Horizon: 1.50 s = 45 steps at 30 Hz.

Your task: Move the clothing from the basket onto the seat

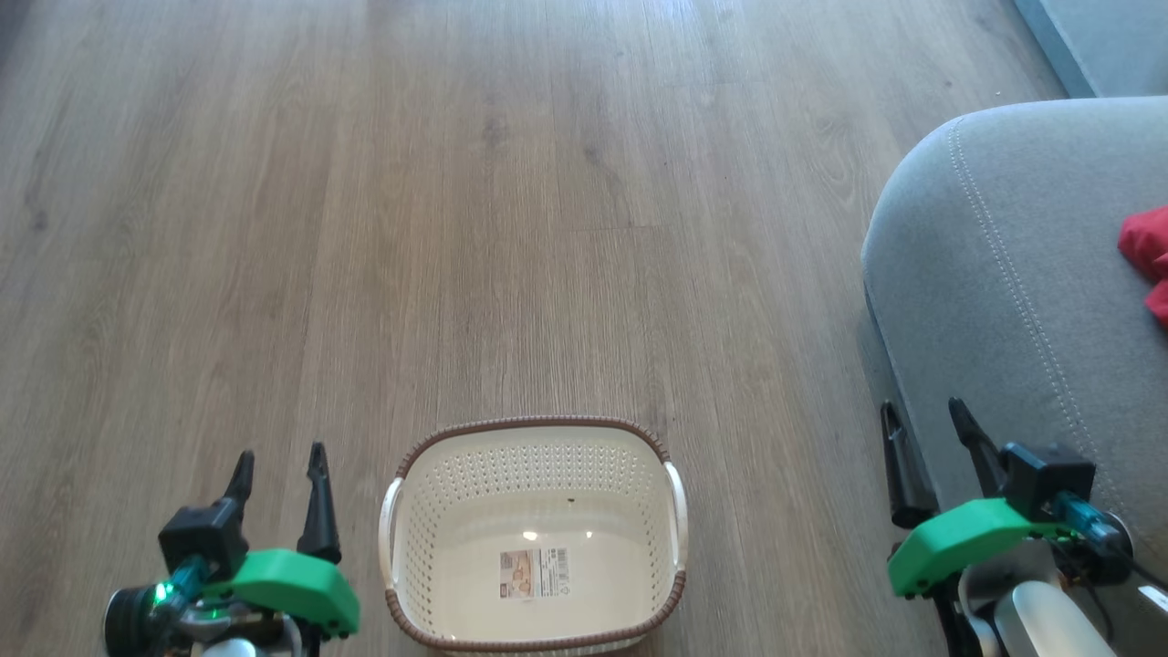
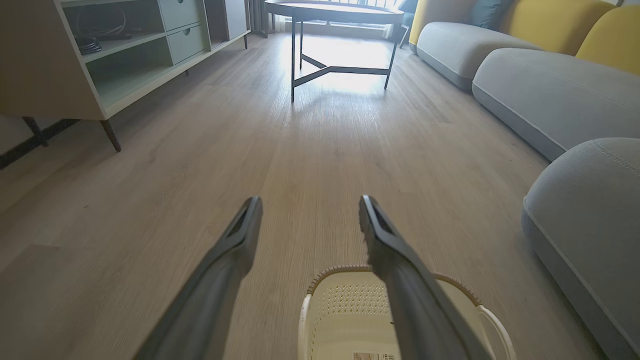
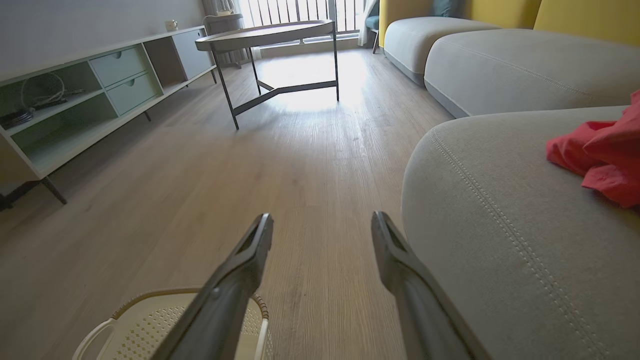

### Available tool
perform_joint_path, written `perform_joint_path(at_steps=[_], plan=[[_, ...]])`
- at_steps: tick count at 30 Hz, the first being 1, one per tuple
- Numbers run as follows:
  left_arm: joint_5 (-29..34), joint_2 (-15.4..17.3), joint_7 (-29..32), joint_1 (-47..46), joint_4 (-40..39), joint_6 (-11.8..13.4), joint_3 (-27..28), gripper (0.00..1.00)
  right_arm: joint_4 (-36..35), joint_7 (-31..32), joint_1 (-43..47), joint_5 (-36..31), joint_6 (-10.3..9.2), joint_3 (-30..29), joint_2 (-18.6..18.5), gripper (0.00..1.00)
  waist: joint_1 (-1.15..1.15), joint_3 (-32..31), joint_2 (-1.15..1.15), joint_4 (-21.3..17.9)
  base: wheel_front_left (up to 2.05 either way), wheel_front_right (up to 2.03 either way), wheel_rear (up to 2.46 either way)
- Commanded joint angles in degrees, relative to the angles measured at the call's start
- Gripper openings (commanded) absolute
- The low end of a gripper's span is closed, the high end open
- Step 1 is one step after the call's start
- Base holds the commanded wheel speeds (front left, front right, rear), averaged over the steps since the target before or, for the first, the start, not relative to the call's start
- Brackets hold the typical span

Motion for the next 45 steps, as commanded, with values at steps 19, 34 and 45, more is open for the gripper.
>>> perform_joint_path(at_steps=[19, 34, 45], plan=[[-1.3, 0.2, -0.3, -1.0, -3.6, 0.1, 3.5, 1.00, -0.9, -0.3, -1.1, -0.8, 0.40, 0.5, 0.5, 1.00, 0.00, 0.6, 0.00, -0.1, 0.00, 0.00, 0.00], [-8.0, -0.1, 1.7, 1.3, 1.9, -1.0, 2.1, 0.00, 3.5, 1.4, 0.9, 4.7, 0.03, -0.7, 0.8, 0.00, 0.00, 0.6, 0.00, 0.0, 0.00, 0.00, 0.00], [-15.1, -0.1, 3.4, 0.7, 1.0, -1.6, 2.5, 0.00, 2.8, 3.2, 0.6, 11.0, 0.06, -2.0, 1.3, 0.00, 0.00, 0.6, 0.00, 0.2, 0.00, 0.00, 0.00]])
